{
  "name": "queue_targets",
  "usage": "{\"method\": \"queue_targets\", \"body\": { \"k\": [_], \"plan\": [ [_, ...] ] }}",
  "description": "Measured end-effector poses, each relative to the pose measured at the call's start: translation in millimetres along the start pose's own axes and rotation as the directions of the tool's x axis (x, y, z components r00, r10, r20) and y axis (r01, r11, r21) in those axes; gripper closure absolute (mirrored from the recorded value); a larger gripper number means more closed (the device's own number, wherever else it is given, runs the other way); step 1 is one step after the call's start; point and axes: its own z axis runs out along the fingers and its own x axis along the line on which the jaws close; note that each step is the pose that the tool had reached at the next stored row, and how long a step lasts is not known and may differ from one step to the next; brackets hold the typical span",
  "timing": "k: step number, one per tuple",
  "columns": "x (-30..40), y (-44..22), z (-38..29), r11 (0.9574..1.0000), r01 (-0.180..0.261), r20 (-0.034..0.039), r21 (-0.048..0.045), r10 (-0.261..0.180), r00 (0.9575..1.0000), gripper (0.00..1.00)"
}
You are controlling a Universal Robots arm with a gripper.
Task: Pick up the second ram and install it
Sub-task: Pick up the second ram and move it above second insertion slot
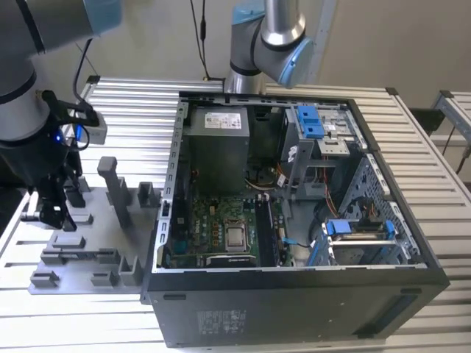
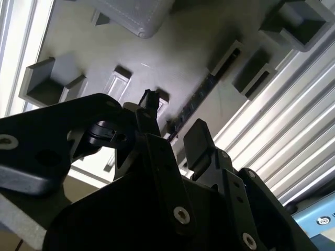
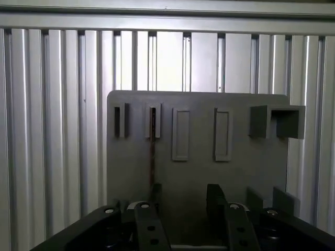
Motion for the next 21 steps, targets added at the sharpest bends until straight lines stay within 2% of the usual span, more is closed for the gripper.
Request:
{"method": "queue_targets", "body": {
  "k": [3,5,21],
  "plan": [
    [2.5,3.0,2.0,0.9998,0.003,0.0005,0.0187,-0.004,1.0,0.52],
    [3.2,4.2,3.5,0.9997,0.006,0.0005,0.0254,-0.006,1.0,0.52],
    [3.5,5.9,8.9,0.9995,0.014,0.0004,0.0274,-0.014,0.9999,0.52]
  ]
}}
